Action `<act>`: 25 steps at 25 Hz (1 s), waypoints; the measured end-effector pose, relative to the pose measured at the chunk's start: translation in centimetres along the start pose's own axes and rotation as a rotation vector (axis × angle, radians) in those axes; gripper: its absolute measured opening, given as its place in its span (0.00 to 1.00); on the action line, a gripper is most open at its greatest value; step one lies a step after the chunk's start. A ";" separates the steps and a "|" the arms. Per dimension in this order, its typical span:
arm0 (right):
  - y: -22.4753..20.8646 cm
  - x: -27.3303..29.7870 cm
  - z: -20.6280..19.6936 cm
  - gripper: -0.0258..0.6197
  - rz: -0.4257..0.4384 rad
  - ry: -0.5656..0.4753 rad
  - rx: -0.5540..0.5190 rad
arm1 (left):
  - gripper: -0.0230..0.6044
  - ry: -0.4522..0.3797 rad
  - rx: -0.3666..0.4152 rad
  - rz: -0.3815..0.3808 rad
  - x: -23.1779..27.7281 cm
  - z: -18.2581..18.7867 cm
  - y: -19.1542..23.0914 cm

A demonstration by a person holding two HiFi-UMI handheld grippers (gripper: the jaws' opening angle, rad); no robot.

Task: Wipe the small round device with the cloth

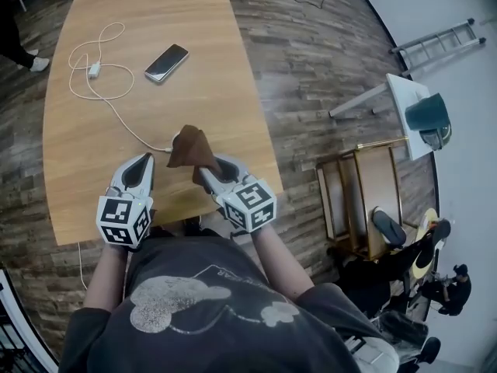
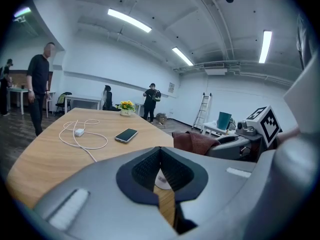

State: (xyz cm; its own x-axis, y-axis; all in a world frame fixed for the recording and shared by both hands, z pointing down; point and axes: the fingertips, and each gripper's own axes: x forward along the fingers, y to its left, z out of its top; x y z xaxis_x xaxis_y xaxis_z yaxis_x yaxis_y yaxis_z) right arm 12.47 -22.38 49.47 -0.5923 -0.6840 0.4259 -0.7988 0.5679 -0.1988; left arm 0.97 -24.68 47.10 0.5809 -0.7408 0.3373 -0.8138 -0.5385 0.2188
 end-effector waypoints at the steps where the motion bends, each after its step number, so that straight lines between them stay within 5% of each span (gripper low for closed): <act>1: 0.6 0.3 -0.6 0.16 0.007 0.024 -0.006 | 0.07 0.006 0.003 -0.010 -0.1 -0.1 0.1; 13: 1.5 2.4 -8.2 0.16 -0.064 0.312 0.025 | 0.07 0.044 0.005 -0.060 -1.6 -1.1 0.9; 25: 0.5 2.0 -11.2 0.16 -0.126 0.437 0.154 | 0.07 0.067 -0.005 -0.069 -2.2 -2.1 1.2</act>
State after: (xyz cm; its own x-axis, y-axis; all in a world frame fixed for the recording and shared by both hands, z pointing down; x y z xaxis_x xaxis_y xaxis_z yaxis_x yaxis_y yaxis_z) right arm 12.04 -18.37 60.08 -0.4159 -0.4682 0.7796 -0.8876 0.3956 -0.2359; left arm -1.31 -22.89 48.52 0.6329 -0.6738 0.3814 -0.7722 -0.5849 0.2480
